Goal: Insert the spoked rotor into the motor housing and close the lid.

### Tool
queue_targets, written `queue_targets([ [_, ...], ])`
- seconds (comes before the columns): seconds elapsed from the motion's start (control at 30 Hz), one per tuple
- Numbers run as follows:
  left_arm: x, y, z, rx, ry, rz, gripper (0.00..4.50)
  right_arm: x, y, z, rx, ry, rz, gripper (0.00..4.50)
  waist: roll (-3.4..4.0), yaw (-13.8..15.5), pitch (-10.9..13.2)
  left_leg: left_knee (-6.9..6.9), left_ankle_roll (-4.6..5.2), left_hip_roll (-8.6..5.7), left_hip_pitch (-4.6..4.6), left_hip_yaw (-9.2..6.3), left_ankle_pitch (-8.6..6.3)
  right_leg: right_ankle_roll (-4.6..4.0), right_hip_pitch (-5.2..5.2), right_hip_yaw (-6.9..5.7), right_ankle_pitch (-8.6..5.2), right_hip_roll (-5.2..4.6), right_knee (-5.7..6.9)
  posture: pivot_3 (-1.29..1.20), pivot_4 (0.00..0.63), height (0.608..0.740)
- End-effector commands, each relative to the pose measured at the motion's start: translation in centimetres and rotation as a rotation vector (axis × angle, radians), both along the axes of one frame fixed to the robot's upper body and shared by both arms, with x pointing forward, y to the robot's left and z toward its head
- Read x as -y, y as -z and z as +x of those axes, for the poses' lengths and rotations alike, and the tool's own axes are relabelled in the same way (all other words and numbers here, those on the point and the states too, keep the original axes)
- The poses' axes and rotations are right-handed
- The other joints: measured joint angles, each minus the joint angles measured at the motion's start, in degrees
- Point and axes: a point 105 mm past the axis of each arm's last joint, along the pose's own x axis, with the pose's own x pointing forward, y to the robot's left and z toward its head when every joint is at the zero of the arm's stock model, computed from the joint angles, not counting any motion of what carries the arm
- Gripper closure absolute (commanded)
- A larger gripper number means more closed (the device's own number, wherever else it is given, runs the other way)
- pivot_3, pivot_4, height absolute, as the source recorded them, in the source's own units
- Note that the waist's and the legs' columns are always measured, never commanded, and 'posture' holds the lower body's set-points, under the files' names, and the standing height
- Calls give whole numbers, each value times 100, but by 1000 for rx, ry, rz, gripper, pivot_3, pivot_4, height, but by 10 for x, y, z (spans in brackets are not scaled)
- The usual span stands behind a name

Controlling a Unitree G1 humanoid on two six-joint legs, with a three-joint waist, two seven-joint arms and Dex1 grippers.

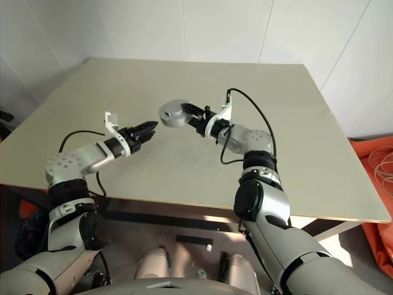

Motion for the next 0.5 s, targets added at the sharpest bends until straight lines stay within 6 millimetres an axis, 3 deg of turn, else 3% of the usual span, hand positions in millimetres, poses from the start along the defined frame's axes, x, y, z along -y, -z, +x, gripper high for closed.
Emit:
queue_targets([
  [0.03, -1, -15, 0, 61, 3, -24, 505, 4, -30, 3, 92, 12, 68, 2439, 0, 0, 0, 0, 0, 0, 0, 0, 0, 0, 0, 0, 0, 0, 0, 0, 0, 740],
  [0.1, 0, -15, 0, 33, 10, -90, 61, 3, -31, 2, 94, 4, 69, 2439, 0, -1, 0, 0, 0, 0, 0, 0, 0, 0, 0, 0, 0, 0, 0, 0, 0, 740],
  [0.2, 3, -25, -3, 25, 68, -254, 61, 1, -33, 0, 96, -13, 74, 2439, 0, 0, 0, 3, 0, 0, 0, 0, 0, 0, 0, 1, 0, 1, 2, 0, 0, 740],
  [0.5, 11, -55, -2, 118, 138, -436, 61, -14, -45, -26, 181, -156, 100, 2439, -1, 25, 0, 7, 0, -1, -3, -4, 0, 2, 1, 1, 2, 0, 2, 0, 0, 740],
])
